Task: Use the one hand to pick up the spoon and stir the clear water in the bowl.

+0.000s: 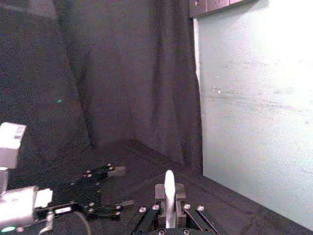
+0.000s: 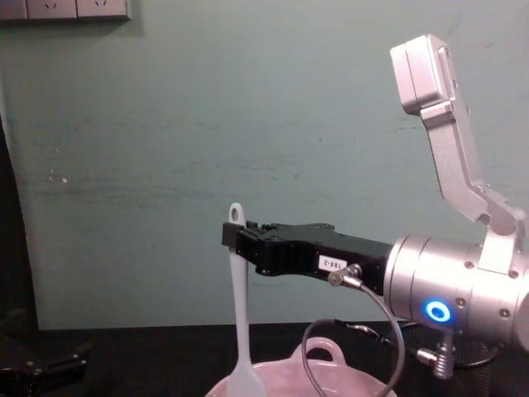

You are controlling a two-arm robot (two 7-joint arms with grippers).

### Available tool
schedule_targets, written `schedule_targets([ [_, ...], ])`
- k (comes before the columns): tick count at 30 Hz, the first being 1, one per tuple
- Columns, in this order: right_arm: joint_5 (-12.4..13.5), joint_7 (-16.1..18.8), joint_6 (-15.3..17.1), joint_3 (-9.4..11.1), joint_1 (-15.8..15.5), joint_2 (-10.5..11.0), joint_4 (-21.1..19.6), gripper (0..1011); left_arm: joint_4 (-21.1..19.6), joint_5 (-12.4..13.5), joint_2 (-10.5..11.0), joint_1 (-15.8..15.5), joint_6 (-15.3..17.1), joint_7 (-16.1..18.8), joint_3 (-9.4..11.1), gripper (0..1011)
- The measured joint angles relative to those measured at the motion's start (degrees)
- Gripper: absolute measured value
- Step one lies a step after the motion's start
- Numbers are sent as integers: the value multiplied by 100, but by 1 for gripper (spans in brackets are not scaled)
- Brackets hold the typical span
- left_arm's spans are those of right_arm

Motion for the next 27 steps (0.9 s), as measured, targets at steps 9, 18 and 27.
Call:
schedule_targets([
  [9, -3, -25, -2, 140, 186, 7, 295, 112, 0, 0, 0, 0, 0, 0, 0, 1011],
  [18, 44, -114, 16, 340, -6, 215, 61, 112, 0, 0, 0, 0, 0, 0, 0, 1011],
  [27, 108, -177, 73, 460, -436, 467, -460, 112, 0, 0, 0, 0, 0, 0, 0, 1011],
])
